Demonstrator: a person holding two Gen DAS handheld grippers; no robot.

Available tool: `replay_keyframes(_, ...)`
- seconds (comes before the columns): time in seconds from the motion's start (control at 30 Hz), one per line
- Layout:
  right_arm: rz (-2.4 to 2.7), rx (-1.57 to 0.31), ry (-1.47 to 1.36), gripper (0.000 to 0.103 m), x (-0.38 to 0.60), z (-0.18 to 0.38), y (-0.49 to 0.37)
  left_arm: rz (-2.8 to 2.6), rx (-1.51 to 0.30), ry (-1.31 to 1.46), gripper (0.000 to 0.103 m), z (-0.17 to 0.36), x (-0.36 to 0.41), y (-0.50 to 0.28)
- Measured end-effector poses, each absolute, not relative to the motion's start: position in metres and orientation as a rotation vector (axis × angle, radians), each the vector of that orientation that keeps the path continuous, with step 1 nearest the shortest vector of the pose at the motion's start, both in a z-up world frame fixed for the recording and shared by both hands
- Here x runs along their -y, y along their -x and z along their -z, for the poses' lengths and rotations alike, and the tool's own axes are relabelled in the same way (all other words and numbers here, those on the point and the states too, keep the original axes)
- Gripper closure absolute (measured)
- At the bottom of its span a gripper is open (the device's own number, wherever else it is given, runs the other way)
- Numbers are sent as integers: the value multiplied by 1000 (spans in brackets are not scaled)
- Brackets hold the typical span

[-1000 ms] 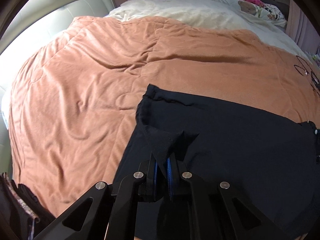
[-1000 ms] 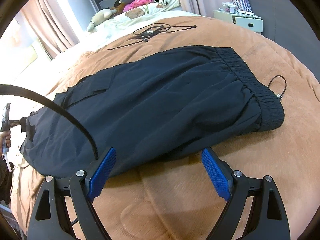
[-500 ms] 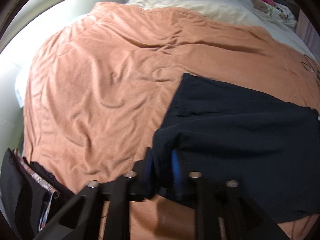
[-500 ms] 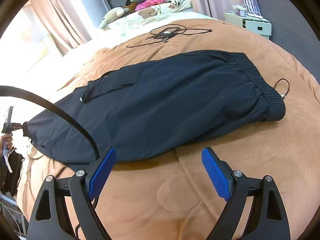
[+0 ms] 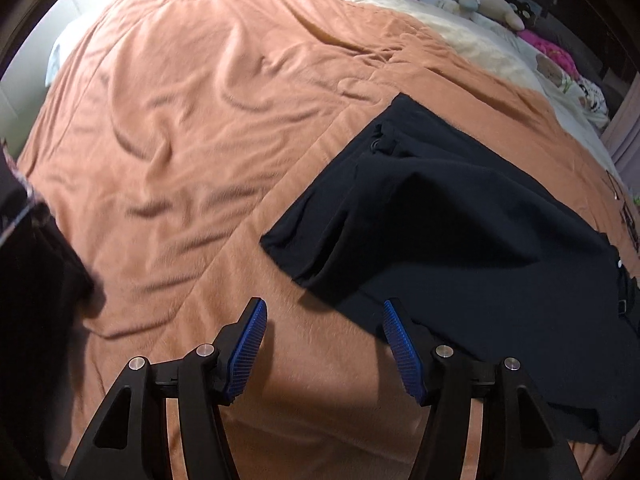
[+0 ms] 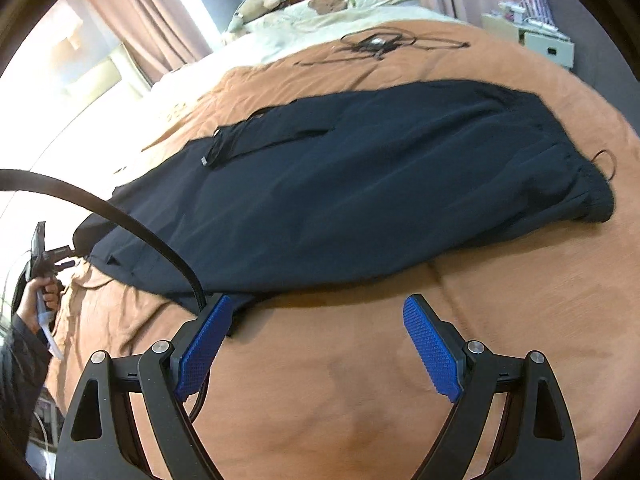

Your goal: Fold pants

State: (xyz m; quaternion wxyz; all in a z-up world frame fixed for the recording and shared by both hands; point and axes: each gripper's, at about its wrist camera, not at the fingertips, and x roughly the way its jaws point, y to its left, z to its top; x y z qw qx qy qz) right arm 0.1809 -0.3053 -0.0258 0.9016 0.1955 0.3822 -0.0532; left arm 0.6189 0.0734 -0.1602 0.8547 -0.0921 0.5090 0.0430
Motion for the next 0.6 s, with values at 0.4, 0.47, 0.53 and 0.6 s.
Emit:
replay_keyframes(0.4, -2, -842, -533, 25, 280, 52, -218, -18, -1054, 437, 53, 174, -112, -602)
replay_keyframes(0.47, -4, -845, -550, 31, 280, 55, -224, -3, -1053, 482, 56, 177, -117, -603)
replay_keyframes(0.53, -12, -837, -558, 34, 279, 57, -225, 7, -1049, 500, 59, 178, -119, -604)
replay_keyframes(0.6, -18, -834, -559, 38, 280, 58, -225, 13, -1039, 508, 60, 177, -119, -606)
